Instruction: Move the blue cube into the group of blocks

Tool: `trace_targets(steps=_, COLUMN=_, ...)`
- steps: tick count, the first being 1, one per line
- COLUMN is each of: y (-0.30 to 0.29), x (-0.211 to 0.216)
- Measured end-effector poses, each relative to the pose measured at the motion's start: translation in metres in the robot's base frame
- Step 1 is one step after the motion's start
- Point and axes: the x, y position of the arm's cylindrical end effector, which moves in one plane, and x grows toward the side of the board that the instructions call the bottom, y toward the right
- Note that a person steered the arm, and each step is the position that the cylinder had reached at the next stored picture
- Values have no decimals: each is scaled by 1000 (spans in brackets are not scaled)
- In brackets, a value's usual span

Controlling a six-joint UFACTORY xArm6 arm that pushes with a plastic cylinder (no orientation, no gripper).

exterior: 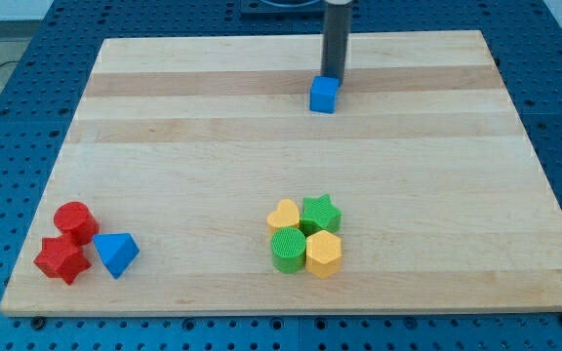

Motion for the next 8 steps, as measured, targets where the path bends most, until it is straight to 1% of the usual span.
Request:
trace_targets(steps=1, y=-4, x=0)
trace_targets(steps=3, y=-4, x=27)
trace_targets(steps=4, y=-4, x=23)
trace_targets(steps=5, y=5, x=14)
trace_targets(steps=6, y=20, x=14)
trace_targets(steps=7, y=24, x=26)
trace_targets(steps=8, y=0, x=59)
